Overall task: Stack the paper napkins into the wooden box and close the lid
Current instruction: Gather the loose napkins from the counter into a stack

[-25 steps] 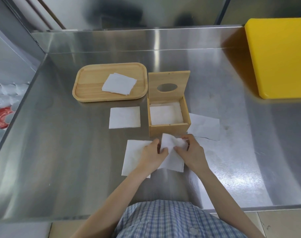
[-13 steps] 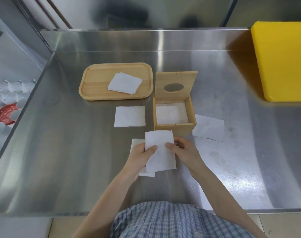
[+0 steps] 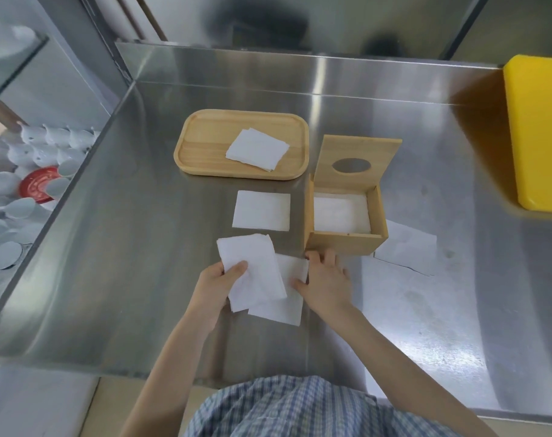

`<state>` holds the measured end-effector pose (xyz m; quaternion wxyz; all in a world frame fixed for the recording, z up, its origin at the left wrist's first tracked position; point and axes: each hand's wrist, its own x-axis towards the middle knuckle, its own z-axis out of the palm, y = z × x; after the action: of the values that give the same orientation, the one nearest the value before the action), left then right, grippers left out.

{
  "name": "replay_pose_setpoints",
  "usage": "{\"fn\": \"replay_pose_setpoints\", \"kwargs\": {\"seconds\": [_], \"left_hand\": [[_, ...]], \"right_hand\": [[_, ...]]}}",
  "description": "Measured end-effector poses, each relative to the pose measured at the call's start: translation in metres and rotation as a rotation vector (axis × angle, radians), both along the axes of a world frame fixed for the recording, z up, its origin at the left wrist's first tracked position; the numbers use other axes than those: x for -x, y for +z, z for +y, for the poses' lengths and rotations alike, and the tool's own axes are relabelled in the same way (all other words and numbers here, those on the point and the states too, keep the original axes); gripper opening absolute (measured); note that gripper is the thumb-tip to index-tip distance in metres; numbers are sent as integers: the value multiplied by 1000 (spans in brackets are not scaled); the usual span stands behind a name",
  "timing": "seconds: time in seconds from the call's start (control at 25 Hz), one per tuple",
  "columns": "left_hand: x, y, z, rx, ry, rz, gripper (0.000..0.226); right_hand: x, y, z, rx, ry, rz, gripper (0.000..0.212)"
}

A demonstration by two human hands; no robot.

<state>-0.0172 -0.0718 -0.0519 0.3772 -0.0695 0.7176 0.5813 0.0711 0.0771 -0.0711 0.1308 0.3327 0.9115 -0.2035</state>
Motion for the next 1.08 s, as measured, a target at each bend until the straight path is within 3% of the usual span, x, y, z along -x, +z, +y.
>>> {"fn": "replay_pose_setpoints", "kwargs": {"seconds": [0.28,0.36,0.44,0.52,0.6,0.76,0.96,1.08], "left_hand": [[0,-5,-5,9,1,-7,17],[0,-6,-5,7,6,-9,21],[-1,-6,-5,-9,7,-28,21],[-2,-6,-6,-48,-15,-76,18],[-5,-6,-6,-91,-36,-131,15],[-12,-7,-2,-151,-59,-186,15],[-20,-1,12,-202,-140,-203,20],[-26,2,17,-270,-160,-235,29]], "right_hand": [[2,0,-5,-25,56,-3,30],[1,4,-4,106,-9,88,19],[-2,11,1,391,-212,234,6],[-9,20,8,676,-445,389,10],[-20,30,14,808,-555,472,21],[-36,51,26,887,-552,539,22],[-34,63,23,1230,-489,523,23],[-24,52,8,1182,-500,430,27]]}}
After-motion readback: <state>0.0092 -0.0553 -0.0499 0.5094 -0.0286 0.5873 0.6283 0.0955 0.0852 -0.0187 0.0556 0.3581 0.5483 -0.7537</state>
